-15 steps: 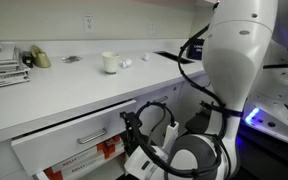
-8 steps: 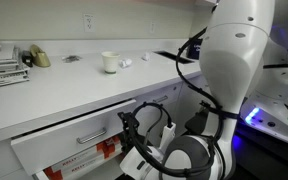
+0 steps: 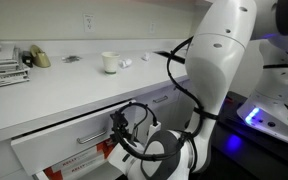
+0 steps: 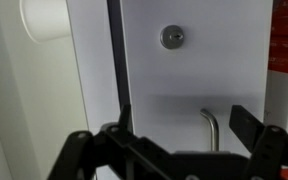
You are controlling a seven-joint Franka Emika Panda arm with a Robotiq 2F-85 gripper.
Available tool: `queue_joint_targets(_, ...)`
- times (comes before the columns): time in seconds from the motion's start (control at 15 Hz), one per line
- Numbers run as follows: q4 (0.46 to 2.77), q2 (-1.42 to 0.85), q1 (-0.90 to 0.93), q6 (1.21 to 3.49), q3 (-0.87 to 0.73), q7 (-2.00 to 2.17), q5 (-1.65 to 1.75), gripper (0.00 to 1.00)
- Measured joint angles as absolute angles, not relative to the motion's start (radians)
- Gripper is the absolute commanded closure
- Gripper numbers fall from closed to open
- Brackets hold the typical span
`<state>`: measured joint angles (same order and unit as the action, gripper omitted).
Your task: Open the drawer on the left under books
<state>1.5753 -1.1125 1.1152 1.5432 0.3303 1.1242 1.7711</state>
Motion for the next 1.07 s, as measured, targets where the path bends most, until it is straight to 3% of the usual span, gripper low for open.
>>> queue_joint_targets(1.07,1.331,-1.257,1.146,1.666,0.281,1.071,1.828,0.03)
